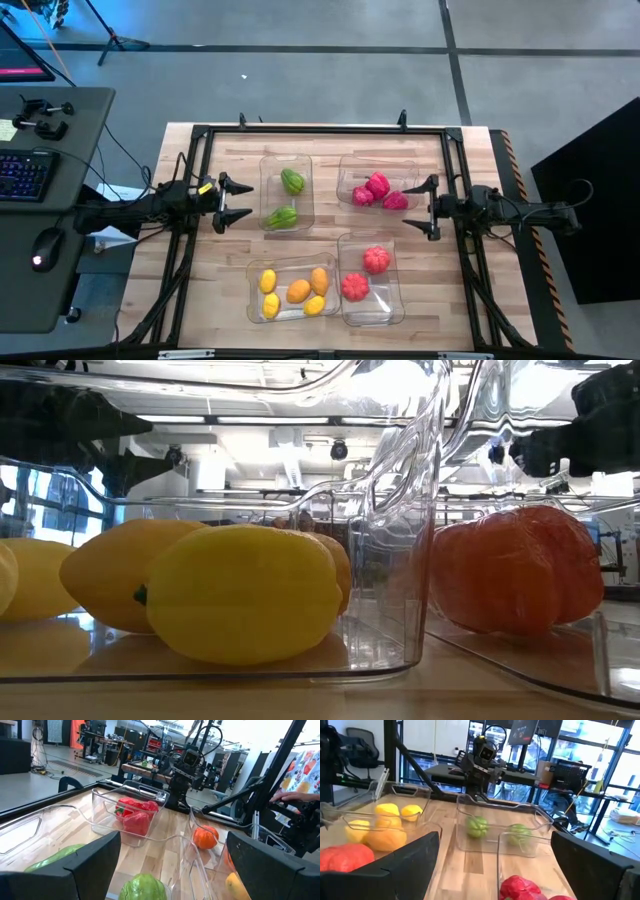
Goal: Sort produce into baskets
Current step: Return to Home Position
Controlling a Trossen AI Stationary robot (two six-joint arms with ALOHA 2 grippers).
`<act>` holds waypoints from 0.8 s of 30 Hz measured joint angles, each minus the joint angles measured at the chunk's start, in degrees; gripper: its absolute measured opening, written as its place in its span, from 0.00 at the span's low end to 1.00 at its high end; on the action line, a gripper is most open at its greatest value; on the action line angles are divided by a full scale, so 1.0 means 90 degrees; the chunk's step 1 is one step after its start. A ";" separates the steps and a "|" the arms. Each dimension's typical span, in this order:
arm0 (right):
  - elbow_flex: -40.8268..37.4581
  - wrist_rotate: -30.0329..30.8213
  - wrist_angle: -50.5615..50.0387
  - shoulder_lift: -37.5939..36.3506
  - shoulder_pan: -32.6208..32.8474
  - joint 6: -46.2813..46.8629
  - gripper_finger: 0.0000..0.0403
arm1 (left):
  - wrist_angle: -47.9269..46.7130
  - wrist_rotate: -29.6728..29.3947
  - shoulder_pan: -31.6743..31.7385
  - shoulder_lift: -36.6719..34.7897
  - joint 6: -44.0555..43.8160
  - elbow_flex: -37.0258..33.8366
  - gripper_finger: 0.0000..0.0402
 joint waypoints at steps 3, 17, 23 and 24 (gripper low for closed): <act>0.0000 -0.0011 0.0000 0.0000 0.0000 0.0001 0.93 | -0.0002 0.0000 0.0000 0.0000 0.0001 0.0000 0.87; -0.0002 -0.0047 -0.0005 0.0114 -0.0002 0.0146 0.93 | -0.0001 0.0000 0.0000 0.0002 0.0001 0.0000 0.87; -0.0005 -0.0047 0.0002 0.0114 -0.0001 0.0144 0.93 | -0.0002 0.0000 0.0000 0.0000 0.0001 0.0000 0.87; -0.0005 -0.0047 0.0002 0.0114 -0.0001 0.0145 0.93 | -0.0001 0.0000 0.0000 0.0002 -0.0001 0.0000 0.87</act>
